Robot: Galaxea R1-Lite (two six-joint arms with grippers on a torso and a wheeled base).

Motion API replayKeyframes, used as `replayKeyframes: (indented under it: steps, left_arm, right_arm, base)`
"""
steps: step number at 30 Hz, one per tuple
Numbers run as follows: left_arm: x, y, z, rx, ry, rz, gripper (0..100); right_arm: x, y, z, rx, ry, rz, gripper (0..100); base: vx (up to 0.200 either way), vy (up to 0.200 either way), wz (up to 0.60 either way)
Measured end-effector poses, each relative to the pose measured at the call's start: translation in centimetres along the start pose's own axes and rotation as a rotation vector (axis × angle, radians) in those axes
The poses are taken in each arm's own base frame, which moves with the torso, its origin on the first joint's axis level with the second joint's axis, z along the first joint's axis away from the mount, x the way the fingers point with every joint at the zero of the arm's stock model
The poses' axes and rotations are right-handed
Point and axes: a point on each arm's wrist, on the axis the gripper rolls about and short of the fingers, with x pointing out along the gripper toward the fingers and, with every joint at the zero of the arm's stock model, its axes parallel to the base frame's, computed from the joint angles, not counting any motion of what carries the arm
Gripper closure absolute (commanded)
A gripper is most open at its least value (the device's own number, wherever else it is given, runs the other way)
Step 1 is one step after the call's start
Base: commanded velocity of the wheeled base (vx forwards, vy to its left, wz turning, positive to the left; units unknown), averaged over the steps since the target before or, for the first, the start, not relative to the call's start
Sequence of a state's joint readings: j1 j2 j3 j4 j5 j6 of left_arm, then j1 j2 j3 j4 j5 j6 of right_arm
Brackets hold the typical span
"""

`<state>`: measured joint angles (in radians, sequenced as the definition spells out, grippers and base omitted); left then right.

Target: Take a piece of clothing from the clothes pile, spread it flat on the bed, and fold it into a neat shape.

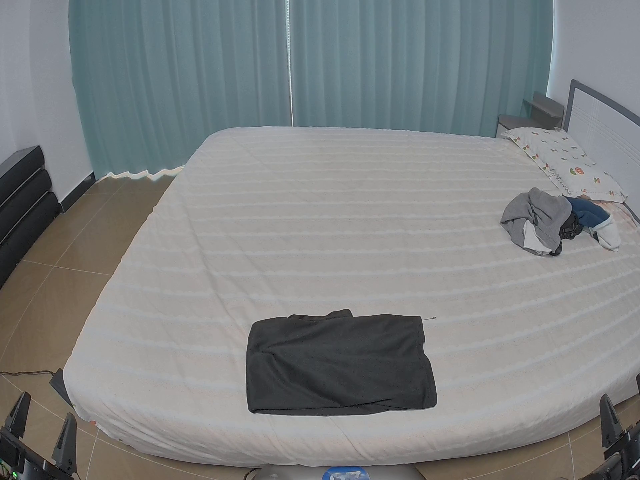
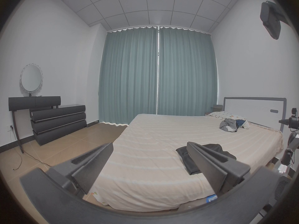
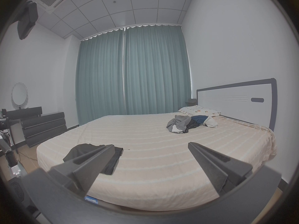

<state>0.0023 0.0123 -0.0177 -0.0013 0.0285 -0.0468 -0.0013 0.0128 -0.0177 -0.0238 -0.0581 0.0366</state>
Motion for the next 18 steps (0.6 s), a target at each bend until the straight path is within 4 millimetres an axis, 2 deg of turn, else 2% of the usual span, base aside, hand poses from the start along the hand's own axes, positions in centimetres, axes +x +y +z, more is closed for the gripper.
replayKeyframes:
  steps: [18]
  left_arm:
    - [0.01,-0.02,0.00,0.028,0.002,-0.008,0]
  right_arm:
    - [0.01,0.01,-0.01,0.003,0.003,0.004,0]
  base:
    - [0.000,0.000,0.00]
